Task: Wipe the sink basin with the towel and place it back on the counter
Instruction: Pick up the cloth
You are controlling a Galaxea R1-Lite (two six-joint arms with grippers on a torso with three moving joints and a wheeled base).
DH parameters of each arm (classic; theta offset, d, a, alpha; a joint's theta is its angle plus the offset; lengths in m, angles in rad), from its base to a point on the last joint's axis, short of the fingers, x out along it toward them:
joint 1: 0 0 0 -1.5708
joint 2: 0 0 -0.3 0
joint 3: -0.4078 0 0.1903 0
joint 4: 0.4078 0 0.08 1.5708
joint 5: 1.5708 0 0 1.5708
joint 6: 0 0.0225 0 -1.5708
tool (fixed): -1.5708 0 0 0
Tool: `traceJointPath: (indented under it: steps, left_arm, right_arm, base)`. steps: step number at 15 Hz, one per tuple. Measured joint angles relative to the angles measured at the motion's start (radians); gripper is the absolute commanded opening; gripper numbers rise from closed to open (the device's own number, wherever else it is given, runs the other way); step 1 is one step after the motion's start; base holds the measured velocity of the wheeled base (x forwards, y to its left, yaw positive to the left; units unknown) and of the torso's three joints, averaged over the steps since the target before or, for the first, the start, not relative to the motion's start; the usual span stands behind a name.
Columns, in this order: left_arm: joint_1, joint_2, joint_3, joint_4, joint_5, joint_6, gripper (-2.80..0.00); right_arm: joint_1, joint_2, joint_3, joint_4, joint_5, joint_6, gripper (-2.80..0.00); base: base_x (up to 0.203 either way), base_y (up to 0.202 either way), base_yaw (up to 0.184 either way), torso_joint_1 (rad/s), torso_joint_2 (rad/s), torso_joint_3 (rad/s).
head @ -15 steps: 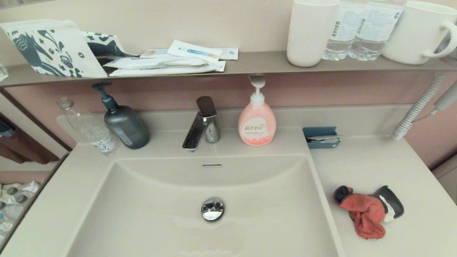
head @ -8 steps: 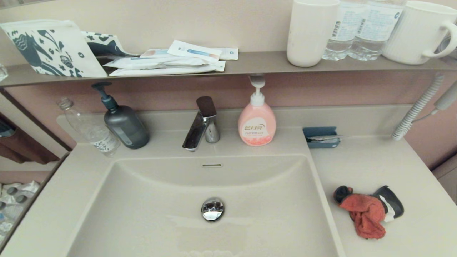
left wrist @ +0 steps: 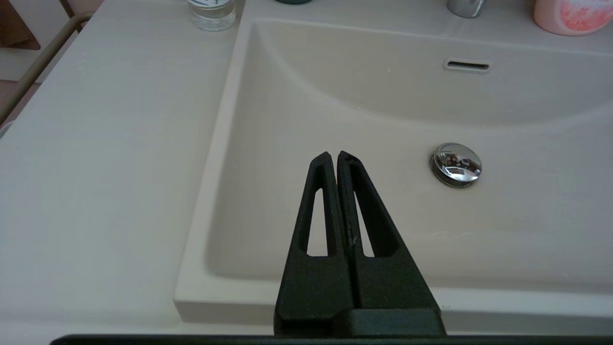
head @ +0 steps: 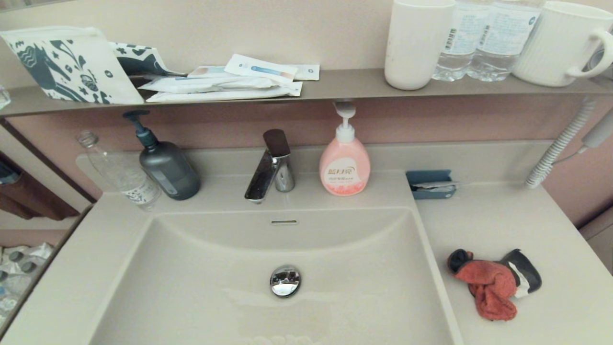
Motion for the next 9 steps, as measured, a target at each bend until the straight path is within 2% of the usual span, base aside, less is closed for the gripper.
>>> traceJointPath:
  steps: [6, 9]
  left_arm:
    - [0.0, 0.0, 0.0, 0.0, 0.0, 0.0, -2.8]
    - [0.0, 0.0, 0.0, 0.0, 0.0, 0.0, -2.8]
  right_arm:
    - [0.004, 0.527, -0.17, 0.037, -0.035, -0.002, -2.8]
    - [0.043, 0.743, -0.221, 0.081, -0.041, -0.012, -2.8]
  base:
    - [0.0, 0.0, 0.0, 0.0, 0.0, 0.0]
    - [0.0, 0.0, 0.0, 0.0, 0.0, 0.0]
